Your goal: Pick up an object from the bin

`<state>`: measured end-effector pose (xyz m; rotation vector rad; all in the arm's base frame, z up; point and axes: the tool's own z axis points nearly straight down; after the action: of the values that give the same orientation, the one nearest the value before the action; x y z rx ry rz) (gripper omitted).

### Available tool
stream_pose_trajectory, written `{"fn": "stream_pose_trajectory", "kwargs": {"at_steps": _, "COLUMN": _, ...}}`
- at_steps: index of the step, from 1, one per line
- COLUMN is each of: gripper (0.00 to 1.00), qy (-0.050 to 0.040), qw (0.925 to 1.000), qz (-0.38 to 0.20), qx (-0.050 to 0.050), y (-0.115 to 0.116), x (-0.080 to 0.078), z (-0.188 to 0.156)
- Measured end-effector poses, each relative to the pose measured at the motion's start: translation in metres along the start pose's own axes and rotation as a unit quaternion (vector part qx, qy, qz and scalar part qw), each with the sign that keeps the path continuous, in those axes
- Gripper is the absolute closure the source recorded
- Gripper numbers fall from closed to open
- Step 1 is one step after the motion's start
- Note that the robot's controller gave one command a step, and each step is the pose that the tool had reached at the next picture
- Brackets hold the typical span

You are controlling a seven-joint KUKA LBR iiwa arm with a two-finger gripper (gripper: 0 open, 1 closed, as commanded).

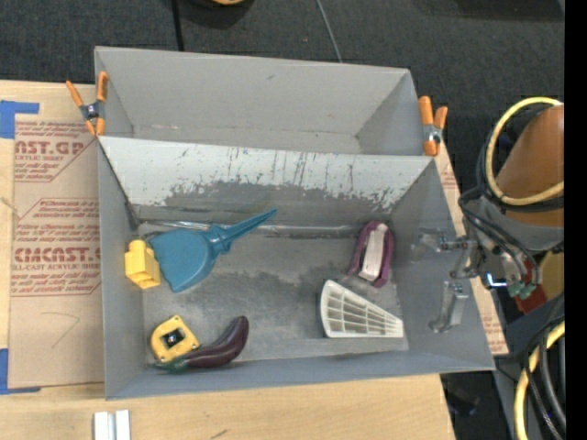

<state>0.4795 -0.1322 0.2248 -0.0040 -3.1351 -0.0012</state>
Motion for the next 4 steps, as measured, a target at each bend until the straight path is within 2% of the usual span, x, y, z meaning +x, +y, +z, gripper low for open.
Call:
{"fn": "stream_pose_trajectory", "kwargs": {"at_steps": 1, "gripper": 0.0, "qy": -0.0041, "qw": 1.0, "qz": -0.001, "qx": 0.001, "y": 0.001, "x": -0.002, "z": -0.005}}
{"fn": "stream_pose_trajectory", "kwargs": {"at_steps": 2, "gripper": 0.0, "qy": -0.0055, "qw": 0.9989, "qz": -0.048, "qx": 0.001, "y": 0.01, "x": -0.014, "z": 0.033}}
{"fn": "stream_pose_trajectory", "kwargs": {"at_steps": 3, "gripper": 0.0, "qy": -0.0066, "qw": 0.9997, "qz": -0.023, "qx": 0.001, "y": 0.04, "x": -0.024, "z": 0.099}}
{"fn": "stream_pose_trajectory", "kwargs": {"at_steps": 4, "gripper": 1.0, "qy": -0.0062, "qw": 0.9905, "qz": -0.138, "qx": 0.002, "y": 0.054, "x": -0.01, "z": 0.155}}
